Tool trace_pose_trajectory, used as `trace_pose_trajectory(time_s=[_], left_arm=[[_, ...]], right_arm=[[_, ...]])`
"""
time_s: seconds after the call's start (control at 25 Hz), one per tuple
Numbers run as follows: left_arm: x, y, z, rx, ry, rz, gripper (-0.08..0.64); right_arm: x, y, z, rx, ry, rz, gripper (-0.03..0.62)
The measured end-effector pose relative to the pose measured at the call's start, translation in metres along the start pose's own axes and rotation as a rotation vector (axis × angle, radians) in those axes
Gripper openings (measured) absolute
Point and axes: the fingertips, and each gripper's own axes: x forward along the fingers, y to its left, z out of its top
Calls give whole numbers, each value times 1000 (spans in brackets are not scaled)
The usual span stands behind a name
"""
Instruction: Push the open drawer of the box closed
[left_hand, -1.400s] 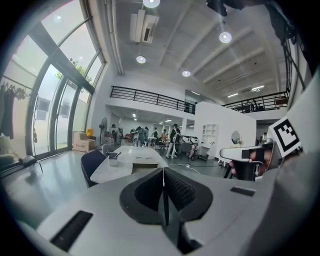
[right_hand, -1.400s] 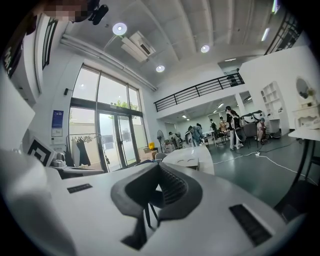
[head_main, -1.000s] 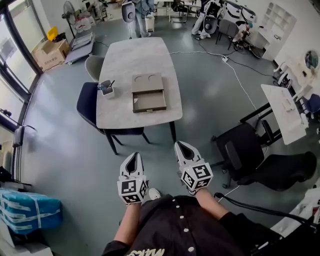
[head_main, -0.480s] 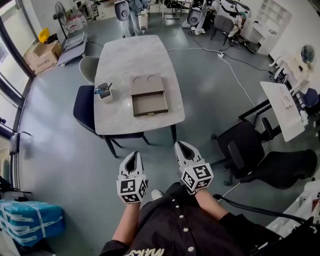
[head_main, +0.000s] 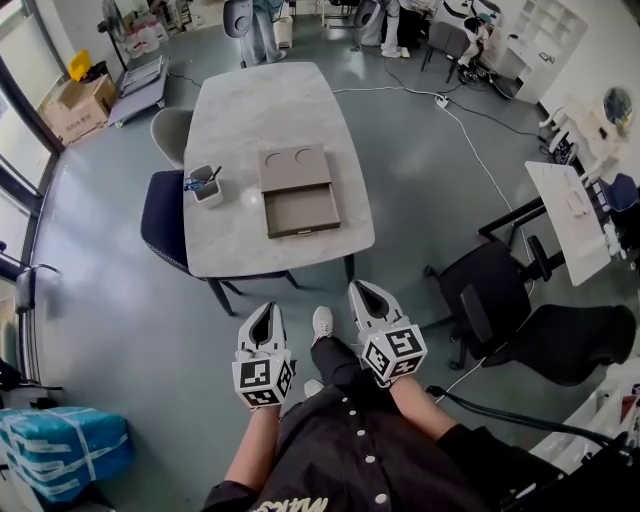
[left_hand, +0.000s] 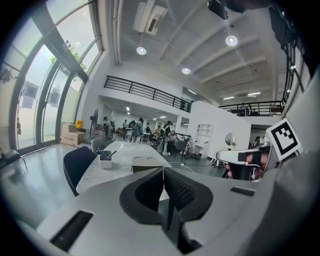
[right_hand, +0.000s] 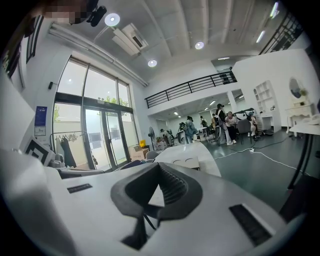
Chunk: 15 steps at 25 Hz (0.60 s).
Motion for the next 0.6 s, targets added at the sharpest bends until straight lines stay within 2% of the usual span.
trace_pose_trajectory(time_s=[0.6], left_arm=[[110, 46, 52, 17, 6, 33, 17]], right_arm=[[132, -36, 35, 16, 18, 59, -3]])
